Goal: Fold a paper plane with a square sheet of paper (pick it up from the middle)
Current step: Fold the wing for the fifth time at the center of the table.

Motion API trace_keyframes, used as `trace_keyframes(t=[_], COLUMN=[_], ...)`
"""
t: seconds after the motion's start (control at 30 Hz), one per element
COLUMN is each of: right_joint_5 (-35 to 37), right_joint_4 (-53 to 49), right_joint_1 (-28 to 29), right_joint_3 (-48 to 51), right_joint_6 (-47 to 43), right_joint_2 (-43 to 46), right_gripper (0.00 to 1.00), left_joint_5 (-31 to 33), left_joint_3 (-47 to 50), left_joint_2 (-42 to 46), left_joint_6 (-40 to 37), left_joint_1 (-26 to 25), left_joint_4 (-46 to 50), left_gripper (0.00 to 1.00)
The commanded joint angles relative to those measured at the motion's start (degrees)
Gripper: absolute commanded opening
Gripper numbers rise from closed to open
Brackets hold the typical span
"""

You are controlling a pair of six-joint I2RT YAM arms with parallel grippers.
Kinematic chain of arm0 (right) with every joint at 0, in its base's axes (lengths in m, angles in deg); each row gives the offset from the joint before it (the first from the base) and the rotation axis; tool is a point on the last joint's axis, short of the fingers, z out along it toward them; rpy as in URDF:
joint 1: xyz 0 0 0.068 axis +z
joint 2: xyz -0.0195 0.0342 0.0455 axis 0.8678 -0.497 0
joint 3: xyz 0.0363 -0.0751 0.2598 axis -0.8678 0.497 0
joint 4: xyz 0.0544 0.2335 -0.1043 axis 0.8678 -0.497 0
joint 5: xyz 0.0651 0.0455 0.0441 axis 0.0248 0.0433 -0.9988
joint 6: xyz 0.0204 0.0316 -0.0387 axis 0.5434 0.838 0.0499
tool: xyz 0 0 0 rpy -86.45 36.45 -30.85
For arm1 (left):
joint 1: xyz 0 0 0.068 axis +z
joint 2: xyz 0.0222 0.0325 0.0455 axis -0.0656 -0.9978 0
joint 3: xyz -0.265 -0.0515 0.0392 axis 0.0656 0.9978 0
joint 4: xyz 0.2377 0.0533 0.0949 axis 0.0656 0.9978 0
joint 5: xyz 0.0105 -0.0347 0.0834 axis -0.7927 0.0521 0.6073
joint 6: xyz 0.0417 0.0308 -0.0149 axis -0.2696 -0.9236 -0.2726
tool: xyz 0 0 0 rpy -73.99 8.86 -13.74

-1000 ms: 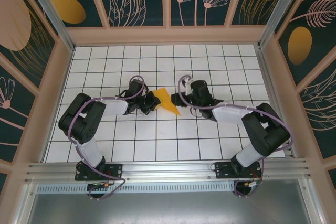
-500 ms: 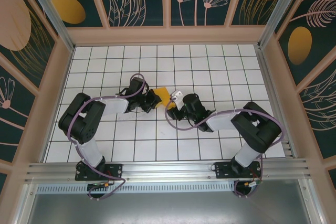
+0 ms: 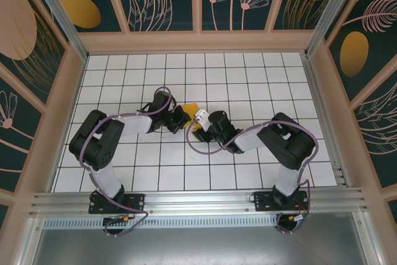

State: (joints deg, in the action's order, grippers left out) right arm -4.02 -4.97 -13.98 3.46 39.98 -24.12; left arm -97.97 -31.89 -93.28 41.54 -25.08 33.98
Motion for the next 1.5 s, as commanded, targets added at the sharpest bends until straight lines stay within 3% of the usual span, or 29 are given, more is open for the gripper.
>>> trace_keyframes(t=[0.0, 0.4, 0.63, 0.83, 1.17, 1.47], right_joint_5=[0.42, 0.72, 0.26, -1.52, -7.64, -10.41], right_joint_4=[3.39, 6.91, 8.22, 7.55, 3.92, -9.53], right_joint_1=[0.54, 0.60, 0.54, 0.36, -0.24, -2.08], right_joint_3=[-1.97, -1.36, -0.51, -0.06, -1.22, -10.85], right_joint_6=[-2.57, -4.08, -4.20, -2.87, 4.70, 20.53], right_joint_2=[-1.68, -3.29, -3.02, -2.69, -2.37, -5.43], right_gripper=[0.54, 0.37, 0.19, 0.10, 0.00, 0.00], left_joint_5=[-0.43, -1.24, -2.33, -2.38, -0.04, 2.53], left_joint_3=[-1.61, -2.04, -3.24, -4.40, -2.97, 1.46], left_joint_2=[1.58, 1.81, 1.43, 2.83, 8.83, 12.45], left_joint_6=[0.24, 0.69, 0.78, -0.41, -4.25, -5.14], left_joint_1=[-0.25, -0.17, -0.16, 1.86, 8.70, 10.88], left_joint_4=[1.76, 2.32, 2.82, 4.68, 9.11, 7.26], left_gripper=[0.04, 0.07, 0.14, 0.26, 0.41, 0.42])
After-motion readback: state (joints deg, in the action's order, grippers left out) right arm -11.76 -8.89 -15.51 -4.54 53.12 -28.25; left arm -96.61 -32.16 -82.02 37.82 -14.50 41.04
